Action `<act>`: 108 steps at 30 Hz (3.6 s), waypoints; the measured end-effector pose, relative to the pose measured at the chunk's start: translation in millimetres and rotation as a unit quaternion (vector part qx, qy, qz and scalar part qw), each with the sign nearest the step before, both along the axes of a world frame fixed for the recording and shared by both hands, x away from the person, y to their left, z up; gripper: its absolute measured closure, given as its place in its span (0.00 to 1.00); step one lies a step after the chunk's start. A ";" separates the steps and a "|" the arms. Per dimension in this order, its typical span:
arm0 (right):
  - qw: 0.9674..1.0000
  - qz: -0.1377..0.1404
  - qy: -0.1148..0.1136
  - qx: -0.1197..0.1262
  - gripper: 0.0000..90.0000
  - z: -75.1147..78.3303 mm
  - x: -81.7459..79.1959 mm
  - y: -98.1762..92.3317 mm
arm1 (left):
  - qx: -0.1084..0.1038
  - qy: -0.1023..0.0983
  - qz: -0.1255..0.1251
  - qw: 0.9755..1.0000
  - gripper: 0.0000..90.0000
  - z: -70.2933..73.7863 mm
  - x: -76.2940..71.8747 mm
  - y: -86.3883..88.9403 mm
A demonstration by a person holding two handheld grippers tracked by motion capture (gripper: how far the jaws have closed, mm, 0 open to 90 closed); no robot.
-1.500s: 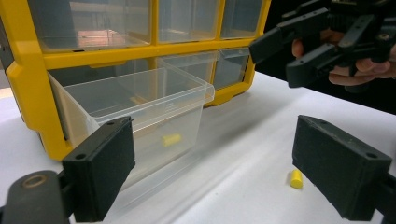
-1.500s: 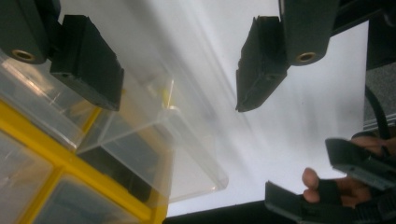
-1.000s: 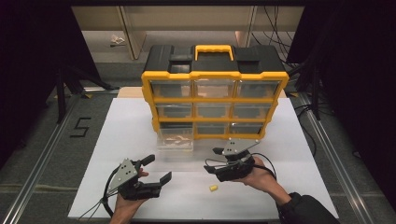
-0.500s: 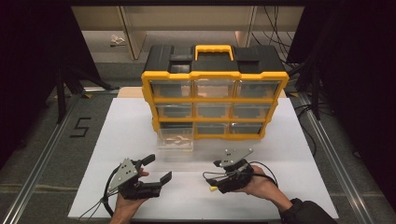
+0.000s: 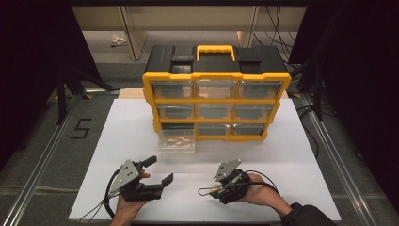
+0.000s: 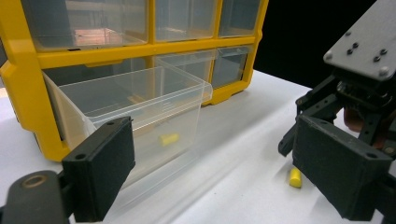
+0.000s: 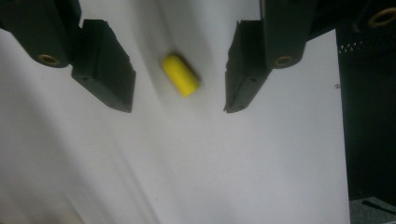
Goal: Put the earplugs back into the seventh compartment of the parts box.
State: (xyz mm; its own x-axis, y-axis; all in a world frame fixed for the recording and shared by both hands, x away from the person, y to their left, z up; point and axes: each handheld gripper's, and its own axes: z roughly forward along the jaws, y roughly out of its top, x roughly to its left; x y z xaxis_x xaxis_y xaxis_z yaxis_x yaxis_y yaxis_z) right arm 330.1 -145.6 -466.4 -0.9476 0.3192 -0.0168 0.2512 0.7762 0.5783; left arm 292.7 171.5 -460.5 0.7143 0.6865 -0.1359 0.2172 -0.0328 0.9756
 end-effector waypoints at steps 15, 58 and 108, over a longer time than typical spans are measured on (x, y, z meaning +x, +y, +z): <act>0.999 0.026 0.010 -0.019 0.90 -10.3 1.8 0.1 | 0.000 0.002 -0.002 1.000 0.14 -0.5 1.6 -2.1; 0.983 -0.062 -0.075 0.155 0.91 28.0 11.3 -10.1 | -0.001 -0.001 -0.002 1.000 0.14 -0.5 1.6 -2.3; 0.958 -0.145 -0.080 0.236 0.76 54.4 82.2 58.7 | -0.006 -0.003 -0.003 1.000 0.14 -0.3 2.1 -3.0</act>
State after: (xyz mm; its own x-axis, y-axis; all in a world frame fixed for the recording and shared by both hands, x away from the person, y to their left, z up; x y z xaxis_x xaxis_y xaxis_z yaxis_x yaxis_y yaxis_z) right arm 412.3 -86.9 -412.0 -0.8149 0.5768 0.0573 0.2968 0.3304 0.8960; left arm 294.9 168.5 -460.8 0.7198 0.6799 -0.1402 0.2114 -0.0223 0.9771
